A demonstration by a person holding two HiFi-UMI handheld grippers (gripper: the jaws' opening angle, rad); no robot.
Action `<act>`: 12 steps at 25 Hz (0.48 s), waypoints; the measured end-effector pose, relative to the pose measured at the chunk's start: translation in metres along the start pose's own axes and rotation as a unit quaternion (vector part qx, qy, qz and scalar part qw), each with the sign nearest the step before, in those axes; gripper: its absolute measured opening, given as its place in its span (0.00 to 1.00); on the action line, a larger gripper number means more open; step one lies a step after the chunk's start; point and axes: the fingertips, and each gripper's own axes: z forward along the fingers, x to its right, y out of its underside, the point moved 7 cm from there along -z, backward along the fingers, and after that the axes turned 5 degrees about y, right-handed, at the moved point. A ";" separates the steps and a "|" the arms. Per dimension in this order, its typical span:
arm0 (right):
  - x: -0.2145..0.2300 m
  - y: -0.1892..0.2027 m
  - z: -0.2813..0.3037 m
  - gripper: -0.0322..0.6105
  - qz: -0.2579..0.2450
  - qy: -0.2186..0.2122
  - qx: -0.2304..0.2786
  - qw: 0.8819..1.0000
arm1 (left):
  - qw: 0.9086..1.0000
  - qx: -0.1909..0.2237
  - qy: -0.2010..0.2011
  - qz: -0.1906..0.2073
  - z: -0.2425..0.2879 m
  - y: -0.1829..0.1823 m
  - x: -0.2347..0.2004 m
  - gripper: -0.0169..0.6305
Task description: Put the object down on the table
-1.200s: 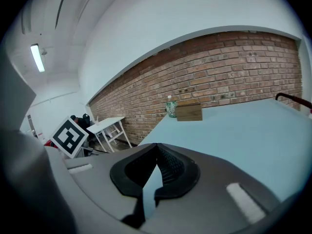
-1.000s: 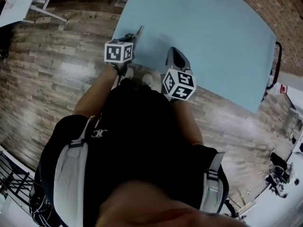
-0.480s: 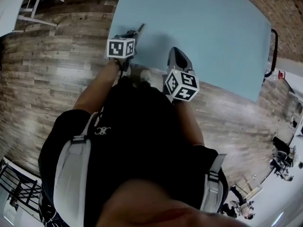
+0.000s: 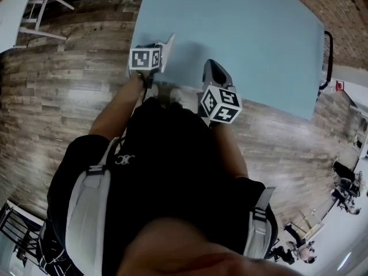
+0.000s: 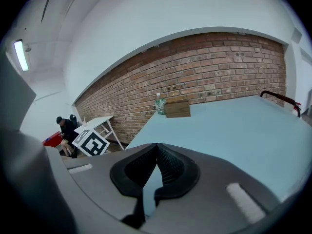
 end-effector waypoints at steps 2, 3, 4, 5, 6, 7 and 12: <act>0.001 -0.002 0.000 0.07 -0.001 -0.001 0.001 1.000 | 1.000 0.009 0.004 0.016 -0.001 -0.002 0.003 0.20; 0.001 -0.003 0.000 0.07 -0.002 -0.002 0.002 1.000 | 1.000 0.015 0.005 0.025 -0.002 -0.005 0.006 0.22; 0.002 -0.004 0.000 0.07 -0.003 -0.003 0.003 1.000 | 0.999 0.023 0.005 0.035 -0.004 -0.009 0.009 0.24; 0.003 -0.006 0.001 0.07 -0.004 -0.004 0.004 1.000 | 0.998 0.035 0.002 0.045 -0.008 -0.014 0.012 0.24; 0.002 -0.007 0.001 0.07 -0.004 -0.005 0.006 1.000 | 0.997 0.051 -0.003 0.054 -0.014 -0.020 0.015 0.24; 0.001 -0.007 0.002 0.07 -0.005 -0.005 0.008 1.000 | 0.996 0.071 -0.010 0.060 -0.020 -0.025 0.016 0.24; 0.000 -0.013 0.006 0.07 -0.005 -0.006 0.025 1.000 | 0.981 0.183 -0.027 0.065 -0.059 -0.053 0.028 0.03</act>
